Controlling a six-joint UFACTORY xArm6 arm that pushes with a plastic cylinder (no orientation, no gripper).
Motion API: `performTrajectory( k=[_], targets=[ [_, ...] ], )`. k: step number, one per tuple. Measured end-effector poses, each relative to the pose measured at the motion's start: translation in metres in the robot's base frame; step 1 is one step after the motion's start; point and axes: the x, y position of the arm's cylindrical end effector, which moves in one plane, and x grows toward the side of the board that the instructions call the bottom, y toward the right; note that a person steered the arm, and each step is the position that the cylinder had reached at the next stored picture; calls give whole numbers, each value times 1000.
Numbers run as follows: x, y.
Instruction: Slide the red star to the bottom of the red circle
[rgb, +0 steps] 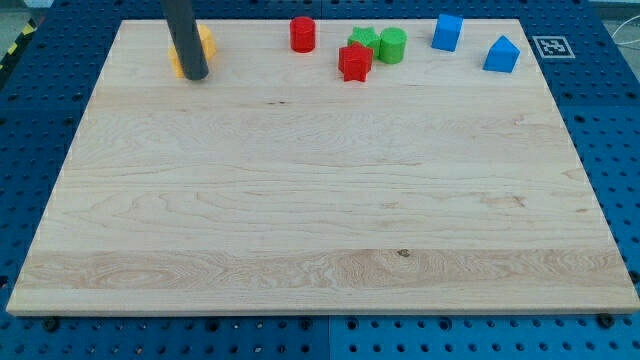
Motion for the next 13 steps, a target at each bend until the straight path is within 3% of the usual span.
performTrajectory(
  k=[4, 6, 11, 13],
  targets=[
    [15, 55],
    [21, 142],
    [109, 151],
    [104, 178]
  ],
)
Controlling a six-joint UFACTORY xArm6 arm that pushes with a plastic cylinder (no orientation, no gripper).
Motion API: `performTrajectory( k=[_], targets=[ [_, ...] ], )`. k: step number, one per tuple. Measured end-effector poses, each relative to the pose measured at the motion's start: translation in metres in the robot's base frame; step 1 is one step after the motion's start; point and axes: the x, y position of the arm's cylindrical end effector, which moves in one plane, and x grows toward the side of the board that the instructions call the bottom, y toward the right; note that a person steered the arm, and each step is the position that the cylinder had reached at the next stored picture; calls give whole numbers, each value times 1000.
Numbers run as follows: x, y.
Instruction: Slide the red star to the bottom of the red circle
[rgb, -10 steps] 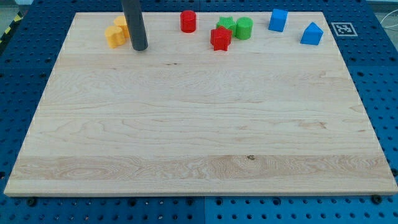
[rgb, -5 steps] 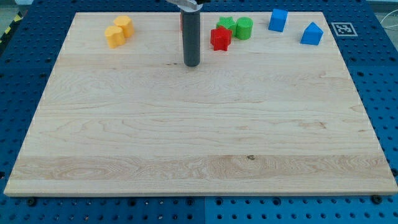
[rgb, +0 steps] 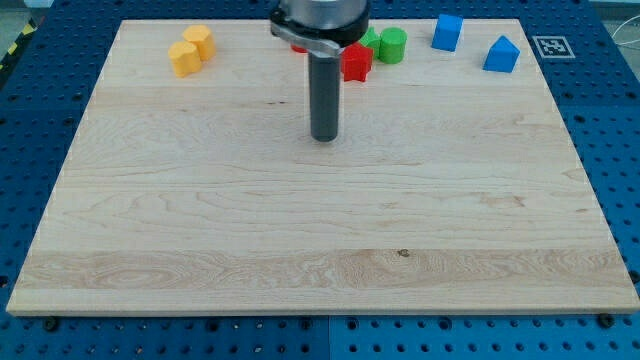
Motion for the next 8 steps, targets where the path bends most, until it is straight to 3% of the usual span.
performTrajectory(
  k=[4, 6, 8],
  targets=[
    [-103, 70],
    [-121, 2],
    [-145, -14]
  ],
)
